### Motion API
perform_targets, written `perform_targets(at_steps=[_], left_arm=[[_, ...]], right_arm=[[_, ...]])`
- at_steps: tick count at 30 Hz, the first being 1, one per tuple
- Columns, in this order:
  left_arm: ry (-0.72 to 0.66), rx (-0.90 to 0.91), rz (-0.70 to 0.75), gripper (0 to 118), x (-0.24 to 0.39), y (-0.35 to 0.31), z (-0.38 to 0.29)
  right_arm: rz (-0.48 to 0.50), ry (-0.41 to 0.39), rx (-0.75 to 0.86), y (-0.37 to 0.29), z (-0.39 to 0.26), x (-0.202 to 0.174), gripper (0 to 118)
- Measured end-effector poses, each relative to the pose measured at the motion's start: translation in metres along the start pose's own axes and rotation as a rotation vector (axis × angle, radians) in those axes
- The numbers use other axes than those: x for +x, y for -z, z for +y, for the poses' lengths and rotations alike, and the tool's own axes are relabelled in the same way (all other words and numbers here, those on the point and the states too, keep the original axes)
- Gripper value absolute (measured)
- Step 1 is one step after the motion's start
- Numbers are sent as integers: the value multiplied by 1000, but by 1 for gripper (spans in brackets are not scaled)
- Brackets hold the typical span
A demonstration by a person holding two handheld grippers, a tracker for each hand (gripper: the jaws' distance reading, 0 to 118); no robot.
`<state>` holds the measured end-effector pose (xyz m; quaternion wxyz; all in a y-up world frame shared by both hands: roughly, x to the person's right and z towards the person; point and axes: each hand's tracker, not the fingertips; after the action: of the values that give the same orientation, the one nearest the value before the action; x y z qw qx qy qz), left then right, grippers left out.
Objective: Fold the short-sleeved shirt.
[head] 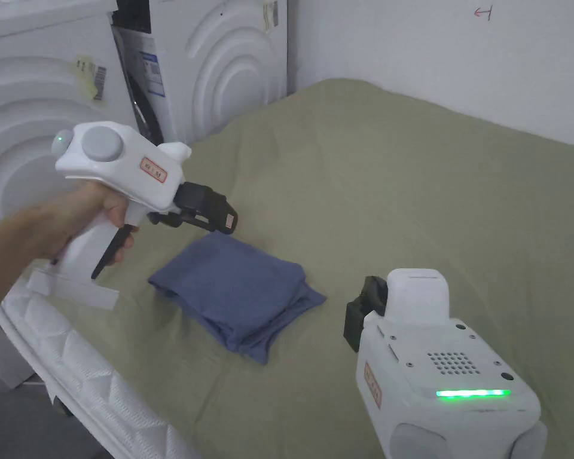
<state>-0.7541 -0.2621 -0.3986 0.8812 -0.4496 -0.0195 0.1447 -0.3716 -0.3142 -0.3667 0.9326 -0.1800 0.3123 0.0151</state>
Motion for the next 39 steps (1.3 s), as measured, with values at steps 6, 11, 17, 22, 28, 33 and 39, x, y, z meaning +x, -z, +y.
perform_targets(at_steps=[6,11,17,22,28,33,39], left_arm=[[-18,224,-138,1,106,-13,-26],[74,342,-261,1,275,-20,-75],[240,581,-121,1,457,-20,-144],[354,661,-95,1,553,-20,-180],[406,697,-34,1,594,-22,-190],[397,715,-47,1,591,-33,-188],[388,725,-17,1,572,-41,-185]], right_arm=[[-106,5,77,-87,18,50,7],[-248,47,137,-185,28,118,7],[-465,50,144,-300,21,202,7],[-609,60,154,-362,14,252,7],[-687,92,177,-391,14,277,7],[-698,83,190,-390,17,273,7],[-683,68,205,-379,23,261,7]])
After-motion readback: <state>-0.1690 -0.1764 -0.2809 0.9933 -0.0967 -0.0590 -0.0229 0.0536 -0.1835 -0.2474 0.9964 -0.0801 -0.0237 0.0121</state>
